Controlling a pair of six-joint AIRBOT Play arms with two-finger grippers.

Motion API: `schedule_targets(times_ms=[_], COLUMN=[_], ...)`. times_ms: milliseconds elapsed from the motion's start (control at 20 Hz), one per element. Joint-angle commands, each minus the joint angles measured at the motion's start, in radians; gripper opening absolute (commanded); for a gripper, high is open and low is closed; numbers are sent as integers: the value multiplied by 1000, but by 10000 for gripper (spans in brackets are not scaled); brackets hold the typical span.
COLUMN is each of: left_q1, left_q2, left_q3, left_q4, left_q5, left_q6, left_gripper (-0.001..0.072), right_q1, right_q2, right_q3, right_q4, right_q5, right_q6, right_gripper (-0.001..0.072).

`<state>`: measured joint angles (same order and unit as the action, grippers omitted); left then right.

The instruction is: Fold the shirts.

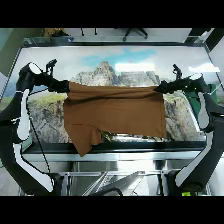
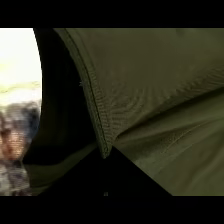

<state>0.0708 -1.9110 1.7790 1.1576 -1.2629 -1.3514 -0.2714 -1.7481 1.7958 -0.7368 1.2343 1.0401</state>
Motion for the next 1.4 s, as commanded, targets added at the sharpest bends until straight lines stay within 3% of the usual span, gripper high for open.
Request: schedule_targets(times_ms=[0, 400, 450, 500, 550, 600, 650, 700, 750, 850, 1050, 1200, 1350], left_q1=[-3, -27, -27, -27, -24, -13, -1, 16, 34, 70, 115, 140, 140], left_q2=[1, -3, -3, 1, 10, 17, 25, 38, 61, 146, 378, 528, 600], left_q3=[-76, -90, -90, -89, -85, -60, -23, 15, 29, -44, -476, -822, -1028], left_q4=[2, -9, -10, -9, -5, -5, 0, 4, 4, 24, 103, 23, -113], left_q5=[40, 60, 56, 40, 15, -28, -79, -137, -183, -212, -179, -54, 91], left_q6=[-3, -7, -21, -40, -74, -95, -116, -143, -160, -166, -132, -81, -11], left_gripper=[14, 19, 160, 539, 687, 657, 652, 652, 651, 651, 652, 652, 652], right_q1=[3, 29, 32, 35, 35, 34, 34, 33, 33, 24, -52, -150, -255], right_q2=[2, 1, 4, 14, 36, 68, 112, 156, 200, 279, 456, 580, 653], right_q3=[2, 2, 2, 2, 3, 3, 3, 2, 2, -35, -327, -560, -699], right_q4=[-61, -63, -63, -64, -68, -98, -178, -284, -407, -540, -537, -522, -461], right_q5=[13, 2, 5, 16, 35, 43, 44, 52, 80, 135, 161, 150, 133], right_q6=[8, 8, 8, 10, 31, 60, 127, 212, 302, 372, 371, 371, 341], right_gripper=[19, 33, 140, 187, 187, 234, 412, 445, 446, 444, 432, 432, 432])
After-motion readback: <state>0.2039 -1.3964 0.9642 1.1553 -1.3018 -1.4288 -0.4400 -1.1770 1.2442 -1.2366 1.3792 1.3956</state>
